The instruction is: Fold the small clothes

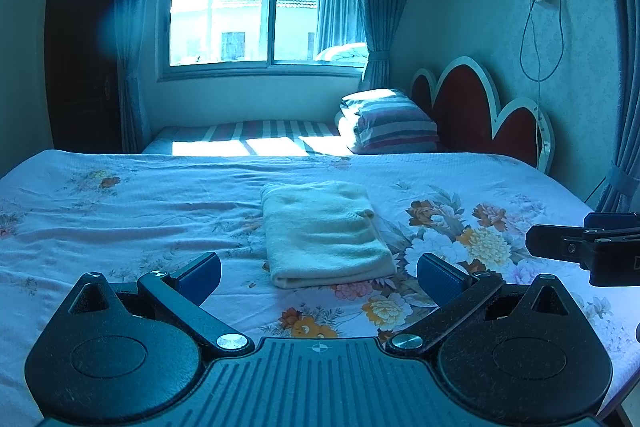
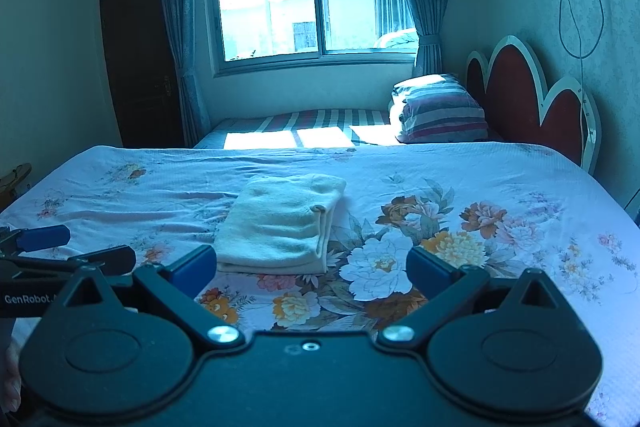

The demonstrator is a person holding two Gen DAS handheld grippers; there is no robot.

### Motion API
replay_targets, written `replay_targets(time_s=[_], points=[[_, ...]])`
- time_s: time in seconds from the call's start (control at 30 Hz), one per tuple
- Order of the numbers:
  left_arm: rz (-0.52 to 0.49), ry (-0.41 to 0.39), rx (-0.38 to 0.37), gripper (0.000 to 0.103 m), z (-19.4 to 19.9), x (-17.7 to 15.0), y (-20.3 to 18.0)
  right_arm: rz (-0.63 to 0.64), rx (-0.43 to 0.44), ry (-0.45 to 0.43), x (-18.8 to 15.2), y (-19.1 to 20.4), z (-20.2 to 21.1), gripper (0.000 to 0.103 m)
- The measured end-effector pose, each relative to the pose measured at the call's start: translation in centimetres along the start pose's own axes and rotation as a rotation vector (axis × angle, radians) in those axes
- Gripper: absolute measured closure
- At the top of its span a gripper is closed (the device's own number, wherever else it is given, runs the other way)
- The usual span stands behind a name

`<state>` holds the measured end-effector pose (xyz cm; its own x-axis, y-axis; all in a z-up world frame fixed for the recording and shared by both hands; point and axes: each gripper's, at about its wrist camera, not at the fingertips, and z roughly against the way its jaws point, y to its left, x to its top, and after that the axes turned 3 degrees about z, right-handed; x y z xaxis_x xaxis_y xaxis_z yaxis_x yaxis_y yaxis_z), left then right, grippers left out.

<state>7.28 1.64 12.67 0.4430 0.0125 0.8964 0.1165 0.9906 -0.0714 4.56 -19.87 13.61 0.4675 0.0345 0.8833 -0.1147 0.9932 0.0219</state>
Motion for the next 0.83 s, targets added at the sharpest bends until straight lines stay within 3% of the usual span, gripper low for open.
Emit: replay_targets(time_s=[0.5,0.83], points=[[-0.003,-0.014,-0.048,0.0,0.05,-0.06,0.34,0.005,-0.007,0.006,-0.03,-0.09,-0.19,0.001],[-0.002,-0.04,-0.036,0.0,0.24,0.17,0.74,0.01,-0.011,0.007,-0.04,-0.21,-0.35,0.001]])
